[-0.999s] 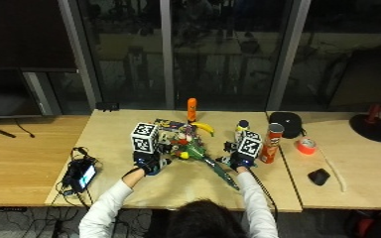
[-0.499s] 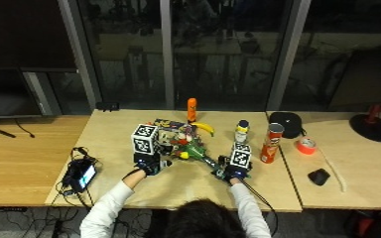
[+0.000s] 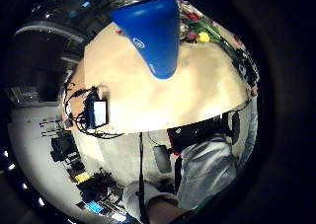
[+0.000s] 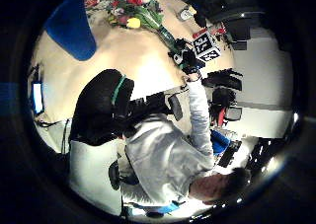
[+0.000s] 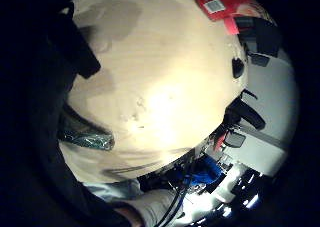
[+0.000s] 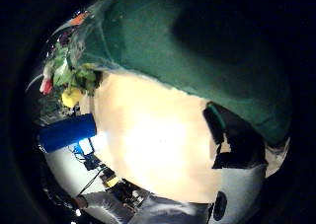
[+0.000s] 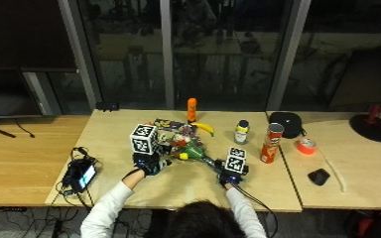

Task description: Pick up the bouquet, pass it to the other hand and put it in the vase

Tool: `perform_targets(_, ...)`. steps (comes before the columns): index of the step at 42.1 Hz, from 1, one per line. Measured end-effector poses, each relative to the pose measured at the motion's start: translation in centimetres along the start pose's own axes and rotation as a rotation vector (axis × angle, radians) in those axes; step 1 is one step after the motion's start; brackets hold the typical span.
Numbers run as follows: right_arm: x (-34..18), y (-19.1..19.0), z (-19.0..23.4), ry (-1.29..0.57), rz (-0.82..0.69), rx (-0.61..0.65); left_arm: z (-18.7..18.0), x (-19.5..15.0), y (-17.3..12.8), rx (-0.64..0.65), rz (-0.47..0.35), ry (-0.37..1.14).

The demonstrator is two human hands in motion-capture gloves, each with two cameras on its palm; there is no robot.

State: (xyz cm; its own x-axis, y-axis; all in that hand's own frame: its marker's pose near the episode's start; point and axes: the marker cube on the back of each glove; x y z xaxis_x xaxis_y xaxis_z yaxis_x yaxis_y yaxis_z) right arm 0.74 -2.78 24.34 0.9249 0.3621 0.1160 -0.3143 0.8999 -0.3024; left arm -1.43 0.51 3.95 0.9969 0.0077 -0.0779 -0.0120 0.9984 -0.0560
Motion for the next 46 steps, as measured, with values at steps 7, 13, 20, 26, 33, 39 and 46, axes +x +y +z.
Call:
perform_targets(7,0.1,-1.2,-1.0,-0.089,-0.021,0.127,0.0,0.4,0.0,-0.002,0.009,0.004)
perform_targets(13,0.4,-1.8,-1.2,-0.211,0.023,0.314,0.3,0.6,-0.5,-0.014,0.008,0.015)
perform_targets(20,0.3,-1.7,-2.5,-0.401,0.045,0.358,0.2,1.0,-1.5,-0.013,0.008,0.035)
perform_targets(26,-2.1,0.2,-7.3,-0.727,-0.044,0.432,-0.7,2.0,-3.2,0.061,0.021,0.143)
perform_targets(33,-5.9,-1.3,-10.9,-1.114,-0.235,0.496,-4.0,4.9,-5.5,0.272,0.076,0.45)
perform_targets(39,-8.4,-0.2,-13.0,-1.275,-0.32,0.537,-5.9,7.1,-6.7,0.354,0.126,0.736)
perform_targets(46,-12.0,2.1,-13.8,-1.436,-0.437,0.554,-6.8,12.1,-8.6,0.398,0.282,1.138)
